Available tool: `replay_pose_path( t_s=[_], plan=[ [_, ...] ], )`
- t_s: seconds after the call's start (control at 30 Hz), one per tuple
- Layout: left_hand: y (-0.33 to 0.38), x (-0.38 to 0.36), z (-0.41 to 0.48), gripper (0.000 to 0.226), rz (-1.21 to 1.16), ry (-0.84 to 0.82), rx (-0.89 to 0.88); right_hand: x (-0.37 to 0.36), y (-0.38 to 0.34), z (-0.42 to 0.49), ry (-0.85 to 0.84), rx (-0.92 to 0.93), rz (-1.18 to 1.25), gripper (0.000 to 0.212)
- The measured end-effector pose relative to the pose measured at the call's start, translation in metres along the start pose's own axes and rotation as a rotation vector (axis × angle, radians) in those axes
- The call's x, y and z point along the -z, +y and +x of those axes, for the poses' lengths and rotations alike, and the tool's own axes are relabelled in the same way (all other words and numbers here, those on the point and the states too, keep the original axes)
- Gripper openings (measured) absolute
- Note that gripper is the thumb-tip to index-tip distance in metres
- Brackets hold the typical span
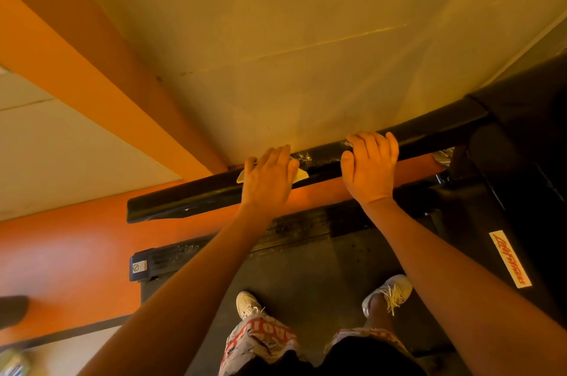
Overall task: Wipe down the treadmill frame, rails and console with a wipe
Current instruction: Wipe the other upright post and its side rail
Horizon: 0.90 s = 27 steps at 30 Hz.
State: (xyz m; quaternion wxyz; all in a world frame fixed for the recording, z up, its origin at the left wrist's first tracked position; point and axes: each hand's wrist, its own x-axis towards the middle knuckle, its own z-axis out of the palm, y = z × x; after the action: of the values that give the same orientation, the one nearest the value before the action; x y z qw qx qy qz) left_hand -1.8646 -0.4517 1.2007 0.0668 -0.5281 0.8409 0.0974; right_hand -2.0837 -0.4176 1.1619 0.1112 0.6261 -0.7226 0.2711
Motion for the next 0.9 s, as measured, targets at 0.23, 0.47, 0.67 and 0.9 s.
replay_pose_path(
  t_s=[0.23,0.47,0.67,0.9],
  plan=[
    [-0.079,-0.007,-0.037,0.076,-0.131,0.069,0.152,-0.001,0.0,0.0,0.003,-0.007,-0.001,0.038],
    [-0.004,0.001,-0.001,0.044,-0.05,0.047,-0.008,-0.003,0.002,0.0,-0.003,0.007,-0.003,0.037],
    [-0.069,-0.008,-0.029,0.062,-0.122,0.084,0.132,-0.008,0.003,-0.001,0.033,0.018,-0.007,0.038],
    [0.002,0.0,0.009,0.052,-0.031,0.018,-0.007,-0.007,0.004,-0.001,0.033,0.024,0.001,0.037]
  ],
)
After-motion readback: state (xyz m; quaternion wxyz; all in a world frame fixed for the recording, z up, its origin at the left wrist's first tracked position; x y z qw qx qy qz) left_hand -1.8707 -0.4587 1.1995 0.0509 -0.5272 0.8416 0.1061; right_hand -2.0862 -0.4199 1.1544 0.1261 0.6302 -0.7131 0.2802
